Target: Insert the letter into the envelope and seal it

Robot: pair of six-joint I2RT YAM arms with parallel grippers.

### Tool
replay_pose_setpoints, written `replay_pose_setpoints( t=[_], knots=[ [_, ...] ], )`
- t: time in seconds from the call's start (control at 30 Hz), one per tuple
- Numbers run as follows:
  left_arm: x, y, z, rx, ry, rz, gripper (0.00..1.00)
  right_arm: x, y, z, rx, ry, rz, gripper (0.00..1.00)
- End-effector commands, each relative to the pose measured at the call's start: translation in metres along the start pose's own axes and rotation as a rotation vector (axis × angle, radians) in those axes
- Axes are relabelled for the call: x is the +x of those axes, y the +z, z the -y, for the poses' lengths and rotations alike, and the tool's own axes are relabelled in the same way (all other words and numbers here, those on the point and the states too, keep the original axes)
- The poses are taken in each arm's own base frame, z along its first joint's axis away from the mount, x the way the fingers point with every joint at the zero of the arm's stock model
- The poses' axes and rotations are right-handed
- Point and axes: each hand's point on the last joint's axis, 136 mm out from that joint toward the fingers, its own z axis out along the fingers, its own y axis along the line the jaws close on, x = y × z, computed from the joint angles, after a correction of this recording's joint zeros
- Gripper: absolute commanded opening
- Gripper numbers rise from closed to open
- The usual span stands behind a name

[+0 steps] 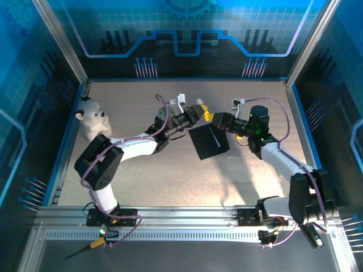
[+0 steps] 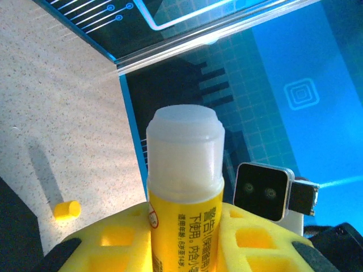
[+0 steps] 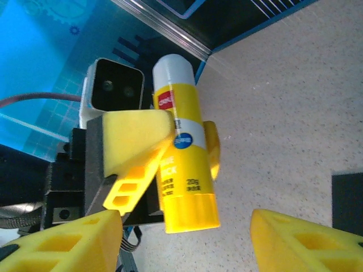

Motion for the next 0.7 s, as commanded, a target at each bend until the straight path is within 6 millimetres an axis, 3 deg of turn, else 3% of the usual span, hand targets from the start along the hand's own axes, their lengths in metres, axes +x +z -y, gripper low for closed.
replay_pose_setpoints(
  t=[0.0,0.67],
  knots=[
    [-0.006,0.002,0.008,0.045,-0.024,0.044,0.00,-0.003,0.006,-0.007,-0.039,-0.005,0.033,0.63],
    [0.000,0.003,0.011,0.086,-0.082,0.050,0.00,-0.008,0.021,-0.008,-0.069,0.008,0.068,0.59]
  ],
)
